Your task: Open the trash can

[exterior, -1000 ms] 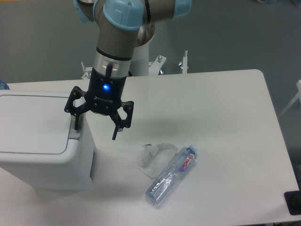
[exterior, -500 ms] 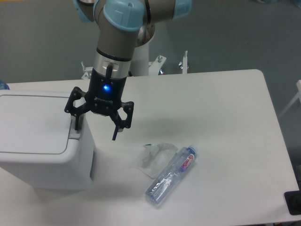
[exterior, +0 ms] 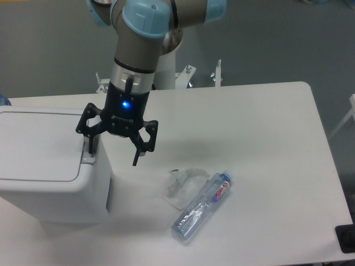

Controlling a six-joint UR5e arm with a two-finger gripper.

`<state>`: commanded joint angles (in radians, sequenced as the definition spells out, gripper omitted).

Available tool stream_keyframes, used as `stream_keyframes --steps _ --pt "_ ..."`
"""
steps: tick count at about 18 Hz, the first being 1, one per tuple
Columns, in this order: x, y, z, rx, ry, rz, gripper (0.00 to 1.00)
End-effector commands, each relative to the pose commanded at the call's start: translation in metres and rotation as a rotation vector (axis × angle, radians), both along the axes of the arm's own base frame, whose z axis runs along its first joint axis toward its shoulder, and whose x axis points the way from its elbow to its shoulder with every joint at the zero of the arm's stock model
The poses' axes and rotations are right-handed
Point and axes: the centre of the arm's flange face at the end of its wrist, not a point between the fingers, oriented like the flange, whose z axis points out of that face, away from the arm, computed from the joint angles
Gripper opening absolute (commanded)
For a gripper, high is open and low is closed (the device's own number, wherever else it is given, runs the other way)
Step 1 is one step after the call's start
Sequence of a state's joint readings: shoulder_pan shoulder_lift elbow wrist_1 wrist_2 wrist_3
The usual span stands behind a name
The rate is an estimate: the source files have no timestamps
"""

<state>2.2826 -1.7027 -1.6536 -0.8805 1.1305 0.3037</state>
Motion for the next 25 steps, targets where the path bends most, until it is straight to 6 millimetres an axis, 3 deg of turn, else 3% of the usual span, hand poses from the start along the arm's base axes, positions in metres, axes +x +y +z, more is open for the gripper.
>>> stream_keyframes --steps 11,17,21,25 --pt "-0.001 0.000 -0.004 -0.011 0.000 0.005 1.00" --pt "-0.004 0.000 0.021 0.024 0.026 0.016 1.00" --pt "-0.035 -0.003 0.044 0.064 0.079 0.053 1.00" --pt "-0.074 0.001 0.036 0.057 0.135 0.066 1.00"
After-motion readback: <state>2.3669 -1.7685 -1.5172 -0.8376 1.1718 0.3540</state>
